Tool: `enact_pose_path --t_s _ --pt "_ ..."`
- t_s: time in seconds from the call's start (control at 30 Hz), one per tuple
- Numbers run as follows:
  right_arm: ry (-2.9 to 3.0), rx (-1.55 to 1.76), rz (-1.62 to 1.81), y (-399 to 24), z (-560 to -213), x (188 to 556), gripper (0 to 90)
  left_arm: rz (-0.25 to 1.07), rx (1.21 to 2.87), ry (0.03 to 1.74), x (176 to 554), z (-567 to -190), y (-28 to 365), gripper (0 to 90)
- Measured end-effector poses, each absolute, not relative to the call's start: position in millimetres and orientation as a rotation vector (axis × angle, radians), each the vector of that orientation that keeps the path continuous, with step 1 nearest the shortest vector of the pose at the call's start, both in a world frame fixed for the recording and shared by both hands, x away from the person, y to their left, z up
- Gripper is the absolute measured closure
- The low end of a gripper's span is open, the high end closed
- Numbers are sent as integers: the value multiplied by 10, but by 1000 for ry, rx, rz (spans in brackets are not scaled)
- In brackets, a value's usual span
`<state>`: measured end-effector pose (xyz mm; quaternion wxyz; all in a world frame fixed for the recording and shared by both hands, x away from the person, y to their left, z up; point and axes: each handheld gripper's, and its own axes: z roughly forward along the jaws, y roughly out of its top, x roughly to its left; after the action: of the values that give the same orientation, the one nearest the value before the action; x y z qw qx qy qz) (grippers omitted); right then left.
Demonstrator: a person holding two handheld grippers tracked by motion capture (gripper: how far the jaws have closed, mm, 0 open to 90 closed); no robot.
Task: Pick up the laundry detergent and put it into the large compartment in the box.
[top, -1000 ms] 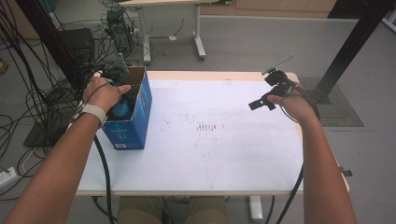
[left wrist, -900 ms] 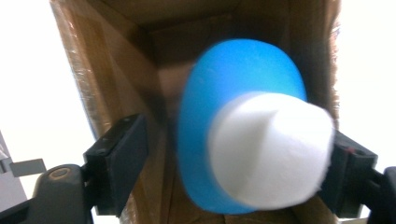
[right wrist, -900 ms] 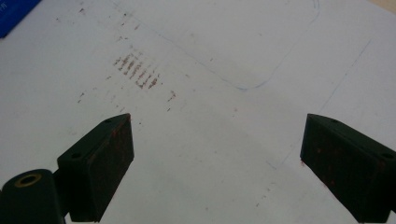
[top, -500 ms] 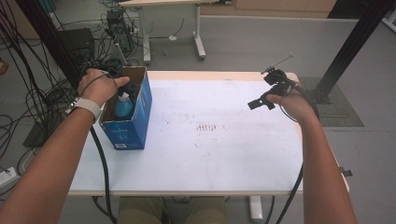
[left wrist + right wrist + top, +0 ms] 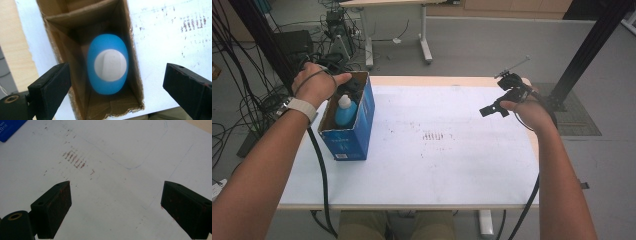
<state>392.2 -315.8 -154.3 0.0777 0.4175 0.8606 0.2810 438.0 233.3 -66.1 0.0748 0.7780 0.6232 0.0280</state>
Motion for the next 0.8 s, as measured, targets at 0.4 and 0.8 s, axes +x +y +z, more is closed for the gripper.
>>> enact_pose_path --t_s 0.4,0.8 --pt "2568 1256 844 -3172 -1505 3887 94 150 2398 1698 4247 -230 2169 82" --pt "2557 1271 851 -3208 -1484 3846 94 138 2515 1428 4176 100 1879 84"
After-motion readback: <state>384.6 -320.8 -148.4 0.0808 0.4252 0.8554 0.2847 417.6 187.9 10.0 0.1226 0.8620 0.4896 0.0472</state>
